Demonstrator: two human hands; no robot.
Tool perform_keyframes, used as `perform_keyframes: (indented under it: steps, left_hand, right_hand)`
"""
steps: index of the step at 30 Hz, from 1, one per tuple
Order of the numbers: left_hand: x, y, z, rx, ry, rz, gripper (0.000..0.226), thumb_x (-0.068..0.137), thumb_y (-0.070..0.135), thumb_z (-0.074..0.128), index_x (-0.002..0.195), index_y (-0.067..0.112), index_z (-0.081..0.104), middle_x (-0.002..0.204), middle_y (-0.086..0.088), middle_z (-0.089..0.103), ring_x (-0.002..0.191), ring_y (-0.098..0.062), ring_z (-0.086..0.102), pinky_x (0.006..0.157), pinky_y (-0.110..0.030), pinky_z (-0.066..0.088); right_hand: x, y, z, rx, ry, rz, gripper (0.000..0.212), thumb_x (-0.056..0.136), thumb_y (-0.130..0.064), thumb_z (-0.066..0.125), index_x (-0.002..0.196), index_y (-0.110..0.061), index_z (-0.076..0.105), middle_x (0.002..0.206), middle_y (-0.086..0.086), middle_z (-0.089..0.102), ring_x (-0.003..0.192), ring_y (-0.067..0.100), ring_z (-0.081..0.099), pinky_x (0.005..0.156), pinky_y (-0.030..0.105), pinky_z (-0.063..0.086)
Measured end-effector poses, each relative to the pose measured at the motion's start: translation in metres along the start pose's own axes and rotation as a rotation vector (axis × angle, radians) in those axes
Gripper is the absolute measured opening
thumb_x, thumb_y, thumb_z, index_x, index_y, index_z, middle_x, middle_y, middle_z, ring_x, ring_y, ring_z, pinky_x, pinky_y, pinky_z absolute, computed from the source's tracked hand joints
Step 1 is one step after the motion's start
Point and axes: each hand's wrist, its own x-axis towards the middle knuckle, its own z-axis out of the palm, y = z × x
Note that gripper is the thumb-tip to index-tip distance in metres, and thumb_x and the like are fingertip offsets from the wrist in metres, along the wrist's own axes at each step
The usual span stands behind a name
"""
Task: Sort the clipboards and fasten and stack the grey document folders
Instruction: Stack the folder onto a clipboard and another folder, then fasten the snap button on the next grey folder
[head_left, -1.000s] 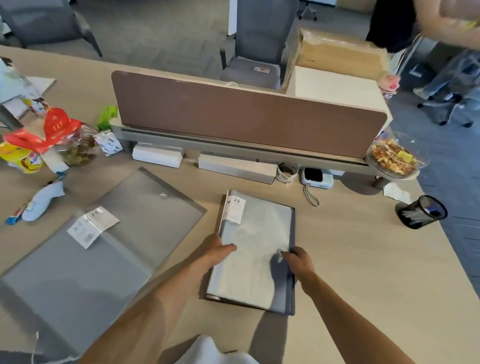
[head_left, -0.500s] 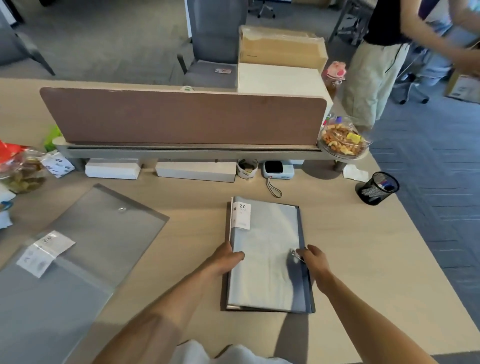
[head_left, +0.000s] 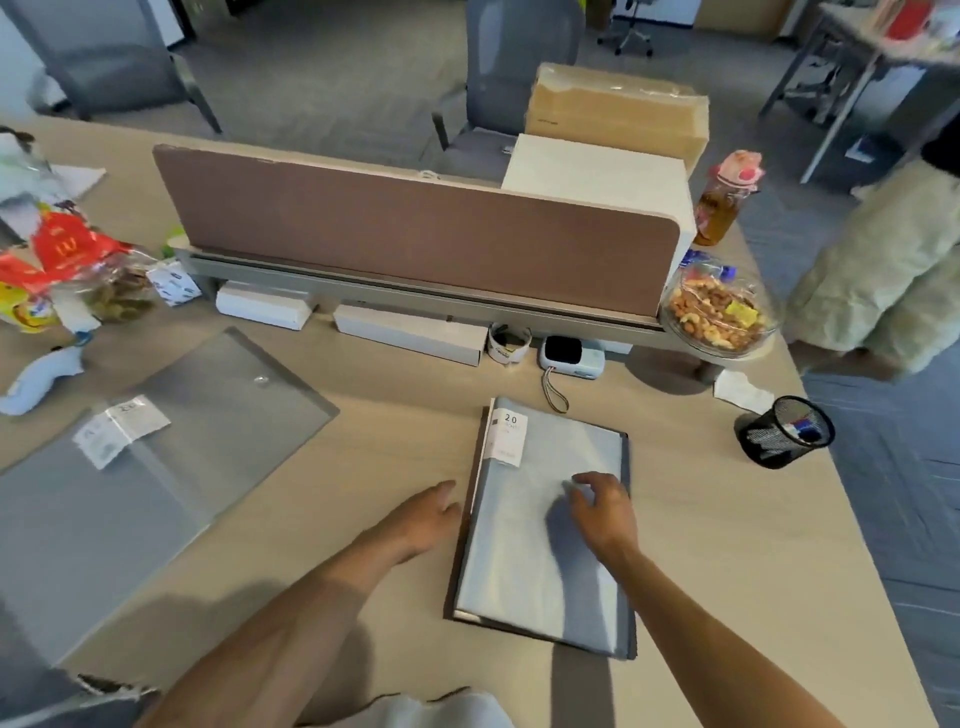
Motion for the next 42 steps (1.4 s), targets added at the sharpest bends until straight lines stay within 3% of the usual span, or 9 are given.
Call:
perform_keyframes:
  steps: [4,7,10,13,16,22,30,37,42]
  left_hand:
    - [-0.017,-0.036,-0.039,0.012,0.13,-0.063,0.055,0.099,0.039,0.039,0.15,0.021,0.028,0.155,-0.004,0.037,0.138,-0.02,0.041,0.114,-0.034,0.033]
    - [-0.039,-0.072,-0.078,0.173,0.138,-0.096,0.065,0.093,0.037,0.049,0.152,0.026,0.021,0.155,-0.003,0.036,0.135,-0.021,0.043,0.111,-0.036,0.037]
    - [-0.054,-0.109,-0.123,0.306,0.204,-0.141,0.073,0.089,0.032,0.055,0.152,0.025,0.02,0.153,-0.005,0.036,0.136,-0.023,0.04,0.109,-0.034,0.037]
    - [-0.065,-0.146,-0.156,0.36,0.245,-0.155,0.075,0.088,0.026,0.058,0.152,0.018,0.021,0.156,-0.006,0.03,0.141,-0.023,0.032,0.11,-0.031,0.033]
    - [-0.062,-0.184,-0.183,0.48,0.255,-0.164,0.081,0.085,0.031,0.061,0.153,0.017,0.019,0.161,-0.004,0.017,0.147,-0.02,0.018,0.114,-0.03,0.024]
    - [-0.032,-0.227,-0.213,0.784,0.134,-0.078,0.087,0.084,0.039,0.062,0.152,0.02,0.013,0.163,-0.003,0.002,0.15,-0.02,0.004,0.115,-0.054,0.019]
    - [-0.02,-0.226,-0.226,0.835,0.051,0.04,0.081,0.085,0.022,0.06,0.151,0.021,0.013,0.162,-0.001,0.003,0.149,-0.021,0.006,0.109,-0.059,0.028]
    - [-0.026,-0.212,-0.233,0.698,0.148,0.099,0.079,0.081,0.007,0.059,0.149,0.021,0.022,0.16,-0.001,0.012,0.148,-0.02,0.011,0.109,-0.066,0.022]
    - [-0.033,-0.211,-0.238,0.505,0.328,0.412,0.067,0.065,-0.017,0.049,0.12,0.019,0.062,0.132,0.0,0.057,0.134,-0.018,0.043,0.114,-0.05,0.024]
  right_hand:
    - [0.005,-0.07,0.04,-0.025,-0.104,-0.206,0.023,0.091,-0.012,0.054,0.108,-0.009,0.068,0.12,0.013,0.063,0.112,0.028,0.056,0.09,0.027,0.04]
    - [-0.006,-0.124,0.076,-0.035,-0.213,-0.345,0.021,0.09,-0.004,0.053,0.099,-0.007,0.072,0.11,0.011,0.067,0.107,0.025,0.057,0.083,0.018,0.035]
    - [-0.007,-0.16,0.117,-0.082,-0.346,-0.422,0.026,0.089,-0.001,0.051,0.103,-0.009,0.072,0.112,0.009,0.067,0.108,0.026,0.057,0.088,0.025,0.04]
    - [-0.006,-0.188,0.16,-0.015,-0.41,-0.308,0.019,0.089,-0.008,0.052,0.092,-0.017,0.069,0.097,0.003,0.07,0.095,0.024,0.062,0.077,0.025,0.044]
    - [-0.007,-0.21,0.197,-0.001,-0.455,-0.168,0.014,0.087,-0.017,0.056,0.082,-0.025,0.067,0.087,-0.003,0.07,0.096,0.023,0.067,0.078,0.026,0.05]
    - [-0.02,-0.239,0.234,-0.111,-0.461,-0.087,0.019,0.087,-0.025,0.053,0.094,-0.022,0.07,0.1,0.004,0.072,0.094,0.021,0.065,0.08,0.031,0.052]
    - [-0.026,-0.25,0.233,-0.148,-0.359,0.015,0.025,0.087,-0.027,0.052,0.102,-0.018,0.07,0.104,0.003,0.071,0.098,0.022,0.064,0.08,0.029,0.051]
    - [-0.017,-0.249,0.228,-0.141,-0.367,0.081,0.026,0.088,-0.021,0.05,0.108,-0.016,0.067,0.109,0.006,0.067,0.101,0.023,0.061,0.079,0.027,0.045]
    - [-0.018,-0.238,0.229,-0.023,-0.402,0.13,0.021,0.089,-0.018,0.054,0.104,-0.012,0.067,0.107,0.013,0.069,0.088,0.021,0.062,0.078,0.031,0.049]
